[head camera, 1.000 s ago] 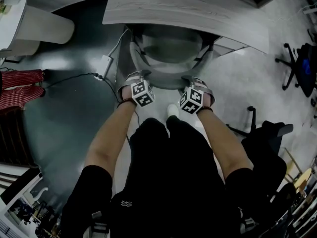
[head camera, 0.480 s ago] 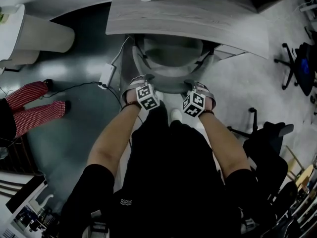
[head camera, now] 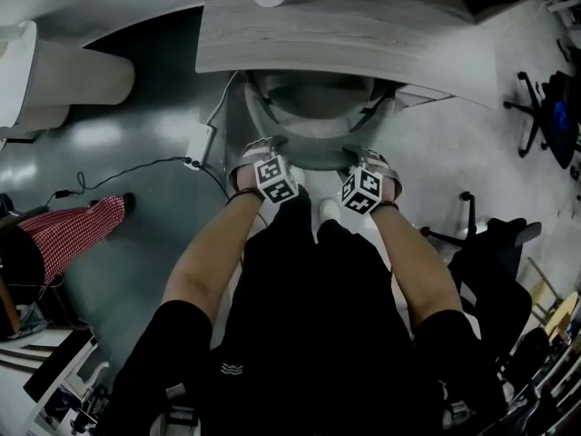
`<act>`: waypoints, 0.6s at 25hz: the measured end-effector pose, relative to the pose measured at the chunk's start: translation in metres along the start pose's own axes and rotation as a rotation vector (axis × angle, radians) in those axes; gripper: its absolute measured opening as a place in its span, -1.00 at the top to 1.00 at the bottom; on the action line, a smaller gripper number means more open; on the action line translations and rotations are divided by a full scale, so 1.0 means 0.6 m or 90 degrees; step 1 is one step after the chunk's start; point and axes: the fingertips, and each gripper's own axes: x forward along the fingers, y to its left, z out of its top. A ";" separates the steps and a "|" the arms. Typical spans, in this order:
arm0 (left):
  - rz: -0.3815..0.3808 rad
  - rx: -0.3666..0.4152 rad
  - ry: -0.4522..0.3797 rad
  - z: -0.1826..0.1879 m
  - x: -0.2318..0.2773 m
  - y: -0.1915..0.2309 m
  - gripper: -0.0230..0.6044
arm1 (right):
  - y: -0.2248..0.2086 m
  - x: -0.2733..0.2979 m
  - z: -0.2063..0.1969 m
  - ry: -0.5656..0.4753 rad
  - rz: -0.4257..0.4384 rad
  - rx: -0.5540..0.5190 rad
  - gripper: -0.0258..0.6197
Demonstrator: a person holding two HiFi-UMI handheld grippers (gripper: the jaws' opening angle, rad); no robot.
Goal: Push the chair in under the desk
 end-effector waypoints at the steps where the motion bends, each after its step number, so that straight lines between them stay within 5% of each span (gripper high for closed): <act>1: -0.003 0.002 -0.003 0.002 0.002 0.002 0.27 | -0.005 0.001 -0.001 0.002 -0.001 -0.001 0.35; 9: -0.013 0.006 -0.007 0.015 0.011 0.004 0.27 | -0.015 0.002 -0.015 0.005 0.001 -0.004 0.34; 15: -0.001 -0.009 -0.037 0.021 -0.024 -0.001 0.25 | -0.007 -0.018 -0.011 -0.008 0.054 0.016 0.30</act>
